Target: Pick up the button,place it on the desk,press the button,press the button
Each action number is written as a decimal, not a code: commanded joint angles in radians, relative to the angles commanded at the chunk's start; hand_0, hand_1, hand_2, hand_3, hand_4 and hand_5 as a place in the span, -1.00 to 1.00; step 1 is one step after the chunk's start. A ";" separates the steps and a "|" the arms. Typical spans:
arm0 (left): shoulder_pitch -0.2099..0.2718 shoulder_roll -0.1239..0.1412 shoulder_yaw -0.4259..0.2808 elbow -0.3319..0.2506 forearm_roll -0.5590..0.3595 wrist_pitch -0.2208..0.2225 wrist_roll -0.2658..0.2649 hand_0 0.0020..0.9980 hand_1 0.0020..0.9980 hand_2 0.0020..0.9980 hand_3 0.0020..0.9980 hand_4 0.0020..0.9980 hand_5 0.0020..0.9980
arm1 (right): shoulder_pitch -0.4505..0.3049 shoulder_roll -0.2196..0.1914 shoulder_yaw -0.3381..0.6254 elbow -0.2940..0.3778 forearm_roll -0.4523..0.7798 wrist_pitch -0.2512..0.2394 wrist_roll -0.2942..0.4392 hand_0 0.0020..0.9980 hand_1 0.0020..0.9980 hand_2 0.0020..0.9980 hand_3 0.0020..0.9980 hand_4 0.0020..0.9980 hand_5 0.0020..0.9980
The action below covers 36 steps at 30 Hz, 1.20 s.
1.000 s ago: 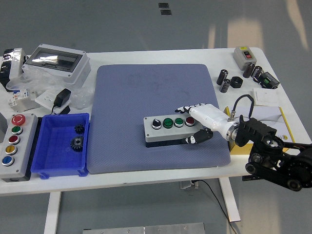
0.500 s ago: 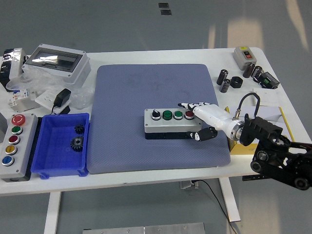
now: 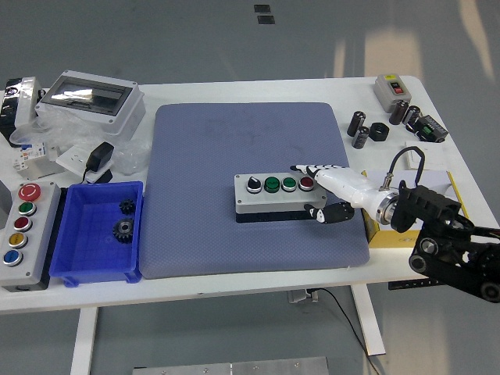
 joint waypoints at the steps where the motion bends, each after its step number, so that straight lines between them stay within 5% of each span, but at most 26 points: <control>1: 0.001 0.000 -0.001 0.000 0.002 -0.001 0.000 0.27 0.19 0.11 0.20 0.25 -0.73 | 0.000 -0.007 0.001 0.008 0.006 0.006 0.000 0.97 0.91 1.00 1.00 0.04 -1.00; 14: 0.007 -0.005 -0.004 0.000 0.019 -0.013 0.000 0.27 0.18 0.10 0.19 0.23 -0.78 | -0.035 -0.118 0.097 0.128 0.030 0.046 0.009 1.00 0.93 1.00 1.00 0.10 -1.00; 18: 0.009 -0.007 -0.010 0.000 0.023 -0.011 0.004 0.27 0.18 0.10 0.19 0.23 -0.78 | -0.077 -0.177 0.188 0.198 0.072 0.057 -0.059 1.00 0.93 1.00 1.00 0.10 -1.00; 27: 0.009 -0.011 -0.011 0.000 0.022 -0.009 0.012 0.27 0.12 0.07 0.15 0.03 -1.00 | -0.006 -0.186 0.348 0.287 0.400 0.298 -0.301 1.00 0.98 1.00 1.00 0.12 -1.00; 30: 0.007 -0.010 -0.011 0.000 0.021 -0.010 0.011 0.27 0.12 0.07 0.15 0.03 -1.00 | 0.060 -0.187 0.324 0.302 0.519 0.381 -0.384 1.00 0.98 1.00 1.00 0.12 -1.00; 31: 0.007 -0.009 -0.011 0.000 0.021 -0.010 0.011 0.27 0.13 0.07 0.15 0.11 -0.90 | 0.080 -0.188 0.309 0.303 0.551 0.401 -0.406 0.67 0.79 0.90 1.00 0.06 -1.00; 36: 0.010 -0.006 -0.016 0.000 0.024 -0.012 0.014 0.27 0.13 0.07 0.15 0.11 -0.90 | 0.189 -0.184 0.220 0.288 0.690 0.473 -0.510 0.67 0.79 0.90 1.00 0.06 -1.00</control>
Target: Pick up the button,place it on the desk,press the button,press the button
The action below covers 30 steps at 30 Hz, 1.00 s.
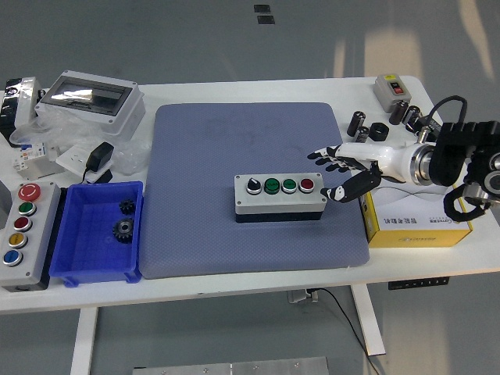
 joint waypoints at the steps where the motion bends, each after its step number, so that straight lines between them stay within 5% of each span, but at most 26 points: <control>1: 0.000 0.001 0.000 0.000 0.000 0.000 0.000 0.27 0.14 0.07 0.17 0.15 -0.88 | 0.019 0.002 -0.017 -0.006 0.021 0.003 -0.014 -0.95 -0.72 -0.36 0.86 -0.44 -0.73; 9: 0.000 0.003 -0.005 -0.001 0.004 -0.004 0.003 0.27 0.14 0.07 0.17 0.13 -0.92 | 0.098 0.036 -0.078 -0.070 0.104 -0.010 -0.055 -0.94 -0.75 -0.51 0.75 -0.50 -0.86; 30: -0.002 0.004 -0.008 -0.001 0.008 -0.011 0.000 0.27 0.12 0.06 0.16 0.07 -0.99 | 0.099 0.116 -0.162 -0.180 0.096 -0.052 -0.041 -0.93 -0.79 -0.60 0.71 -0.51 -0.99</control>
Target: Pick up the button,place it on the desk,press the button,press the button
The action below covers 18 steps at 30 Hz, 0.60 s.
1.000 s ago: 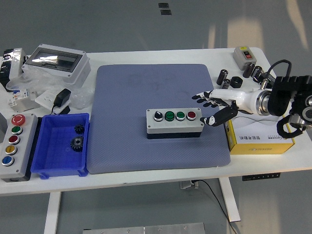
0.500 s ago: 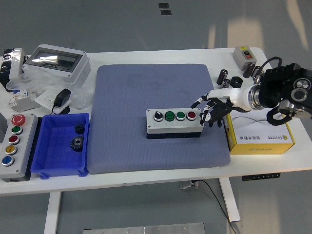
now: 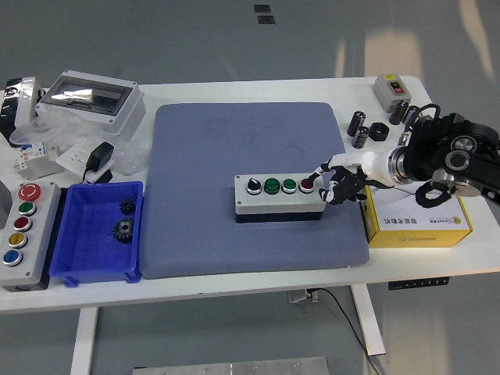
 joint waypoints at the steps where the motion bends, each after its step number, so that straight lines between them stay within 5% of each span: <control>1: 0.000 0.000 0.000 0.000 0.000 0.000 0.000 0.27 0.12 0.06 0.16 0.06 -0.99 | 0.000 0.002 -0.001 -0.005 0.000 -0.001 0.001 -0.93 -0.80 -0.61 0.71 -0.49 -1.00; 18: -0.001 -0.003 0.018 0.001 -0.030 0.004 -0.010 0.27 0.12 0.04 0.15 0.05 -1.00 | -0.004 0.018 -0.026 -0.017 -0.006 -0.034 0.017 -0.94 -0.80 -0.63 0.70 -0.49 -1.00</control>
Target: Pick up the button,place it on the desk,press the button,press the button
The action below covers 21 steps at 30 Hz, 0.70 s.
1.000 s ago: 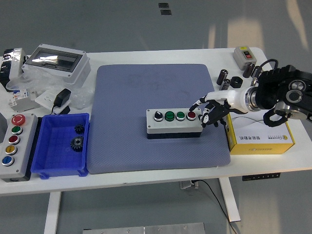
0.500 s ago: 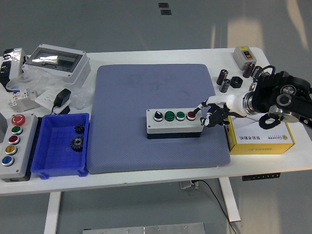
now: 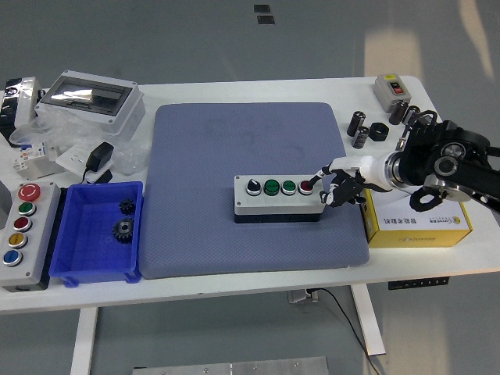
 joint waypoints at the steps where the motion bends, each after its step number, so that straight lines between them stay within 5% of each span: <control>1: 0.000 0.000 0.001 0.000 -0.001 0.000 0.000 0.27 0.12 0.04 0.15 0.05 -1.00 | -0.001 -0.002 0.005 0.002 0.002 0.000 0.001 -0.95 -0.81 -0.63 0.69 -0.48 -1.00; 10: 0.006 -0.002 -0.002 0.000 0.003 0.001 0.001 0.27 0.11 0.03 0.15 0.05 -1.00 | -0.119 -0.110 0.236 0.087 -0.003 0.101 0.002 -0.95 -0.81 -0.63 0.69 -0.48 -1.00; 12: 0.007 -0.003 -0.003 0.000 0.005 0.001 0.002 0.27 0.11 0.03 0.15 0.05 -1.00 | -0.165 -0.107 0.308 0.110 -0.047 0.126 0.010 -0.95 -0.81 -0.63 0.69 -0.48 -1.00; 17: 0.010 -0.011 -0.001 0.000 0.005 0.002 0.003 0.27 0.11 0.03 0.15 0.04 -1.00 | -0.308 -0.003 0.495 0.158 -0.214 0.127 0.080 -0.95 -0.81 -0.63 0.67 -0.48 -0.99; 21: 0.010 -0.024 0.004 0.000 0.002 0.004 0.002 0.27 0.11 0.03 0.15 0.03 -1.00 | -0.444 0.122 0.655 0.167 -0.363 0.035 0.181 -0.94 -0.81 -0.63 0.66 -0.38 -0.97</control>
